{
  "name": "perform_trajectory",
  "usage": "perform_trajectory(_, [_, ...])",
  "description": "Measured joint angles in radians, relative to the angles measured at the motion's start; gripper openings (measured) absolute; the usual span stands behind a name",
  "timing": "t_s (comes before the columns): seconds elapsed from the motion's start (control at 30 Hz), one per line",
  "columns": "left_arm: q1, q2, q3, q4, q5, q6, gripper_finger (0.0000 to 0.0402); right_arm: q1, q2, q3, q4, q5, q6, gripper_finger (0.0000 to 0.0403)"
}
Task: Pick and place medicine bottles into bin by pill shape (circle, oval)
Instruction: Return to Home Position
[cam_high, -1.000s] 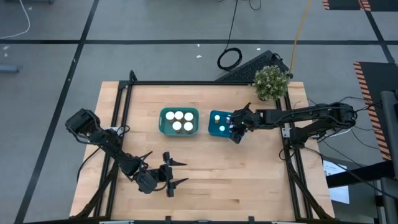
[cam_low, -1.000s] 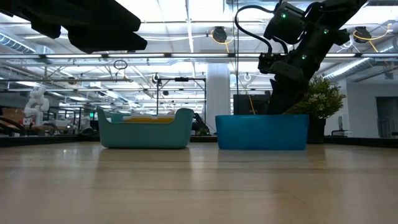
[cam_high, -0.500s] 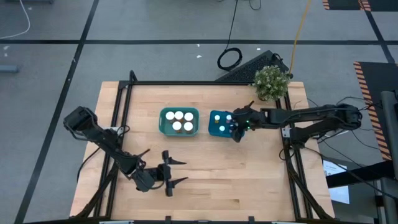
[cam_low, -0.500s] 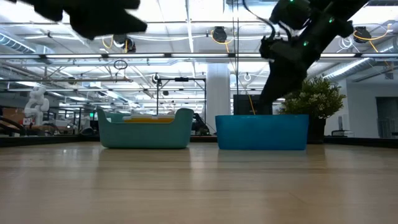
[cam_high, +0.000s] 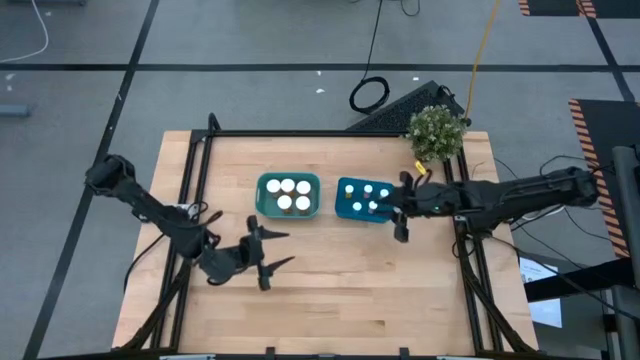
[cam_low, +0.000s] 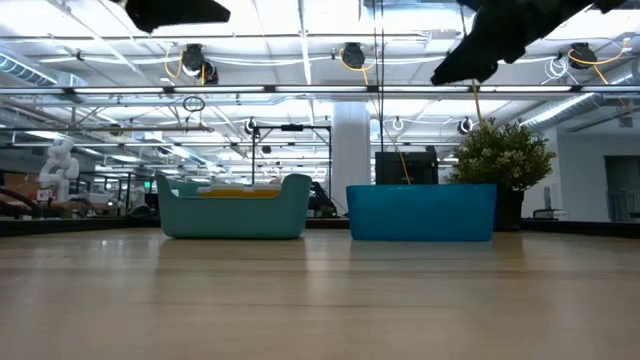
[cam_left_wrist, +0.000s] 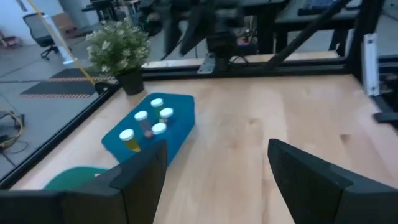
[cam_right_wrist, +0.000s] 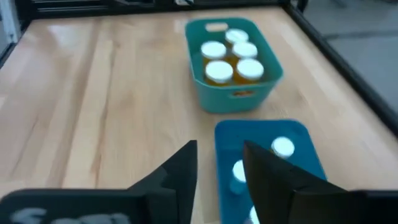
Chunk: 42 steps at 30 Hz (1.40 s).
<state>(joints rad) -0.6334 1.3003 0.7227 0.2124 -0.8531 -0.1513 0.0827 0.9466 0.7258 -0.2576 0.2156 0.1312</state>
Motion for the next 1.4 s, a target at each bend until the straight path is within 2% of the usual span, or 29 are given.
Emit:
perform_trajectory(0.2, [0.098,-0.002,0.0,-0.007,0.05,0.023,0.0278,0.062,-0.064,-0.017,-0.001,0.02,-0.085,0.0076])
perform_trajectory(0.5, [0.184,-0.002,0.0,0.001,0.069,0.067,0.0278,0.077,-0.189,-0.223,0.143,0.013,-0.173,0.0016])
perform_trajectory(0.6, [0.193,-0.002,0.0,0.0,0.068,0.068,0.0278,0.077,-0.228,-0.273,0.192,-0.049,-0.2,0.0004])
perform_trajectory(0.73, [0.207,-0.002,0.0,-0.003,0.069,0.069,0.0278,0.077,-0.285,-0.327,0.254,-0.112,-0.245,0.0001])
perform_trajectory(0.93, [0.214,-0.002,-0.005,0.0,0.079,0.067,0.0278,0.077,-0.366,-0.399,0.313,-0.116,-0.249,0.0001])
perform_trajectory(1.2, [0.226,-0.025,-0.121,0.102,0.1,0.065,0.0278,0.076,-0.443,-0.447,0.34,-0.143,-0.278,0.0])
perform_trajectory(1.4, [0.21,-0.133,-0.227,0.144,0.122,0.068,0.0278,0.076,-0.475,-0.512,0.38,-0.17,-0.289,0.0])
